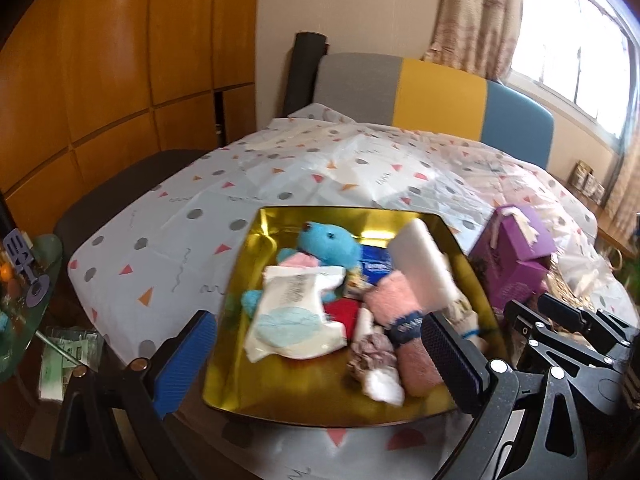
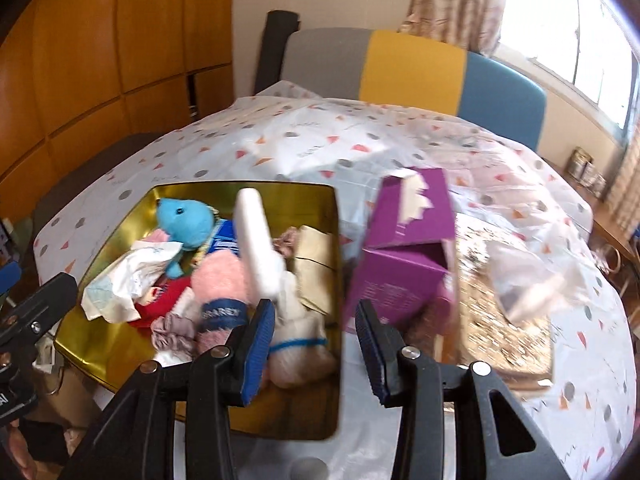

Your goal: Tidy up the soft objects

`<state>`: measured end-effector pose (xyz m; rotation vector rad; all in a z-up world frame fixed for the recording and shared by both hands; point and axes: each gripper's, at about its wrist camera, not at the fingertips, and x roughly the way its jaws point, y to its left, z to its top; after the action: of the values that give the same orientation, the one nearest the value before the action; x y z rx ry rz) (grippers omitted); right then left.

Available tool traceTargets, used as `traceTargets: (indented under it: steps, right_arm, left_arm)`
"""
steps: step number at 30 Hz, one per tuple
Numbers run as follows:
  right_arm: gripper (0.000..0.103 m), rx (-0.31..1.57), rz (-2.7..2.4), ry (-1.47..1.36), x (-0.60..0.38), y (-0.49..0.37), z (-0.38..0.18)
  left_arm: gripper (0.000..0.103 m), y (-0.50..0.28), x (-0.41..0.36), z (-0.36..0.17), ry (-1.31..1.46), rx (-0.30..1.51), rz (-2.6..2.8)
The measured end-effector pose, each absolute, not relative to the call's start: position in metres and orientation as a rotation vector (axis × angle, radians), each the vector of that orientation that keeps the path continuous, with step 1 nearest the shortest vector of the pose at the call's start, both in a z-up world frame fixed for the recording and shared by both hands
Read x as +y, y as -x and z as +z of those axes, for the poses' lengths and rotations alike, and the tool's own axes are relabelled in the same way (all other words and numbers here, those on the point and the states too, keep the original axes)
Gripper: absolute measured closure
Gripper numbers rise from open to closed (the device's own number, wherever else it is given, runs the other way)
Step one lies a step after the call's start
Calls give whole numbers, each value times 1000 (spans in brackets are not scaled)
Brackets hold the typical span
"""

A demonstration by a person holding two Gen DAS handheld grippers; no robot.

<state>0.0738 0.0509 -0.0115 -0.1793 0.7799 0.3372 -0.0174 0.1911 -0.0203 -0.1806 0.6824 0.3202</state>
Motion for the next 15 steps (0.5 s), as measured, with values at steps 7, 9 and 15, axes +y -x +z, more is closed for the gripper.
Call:
traceTargets:
  steps: [7,9,15]
  right_arm:
    - [61,739,249,135,21,-60,-8]
    - [61,727,240,120,14,-57,-5]
    - [61,713,219,88,1,-57,-2]
  left_arm:
    - [0,20,169,-20,146,684,303]
    - [0,19,166,-20,145,689,298]
    - [0,18,163,-24,140,695,305]
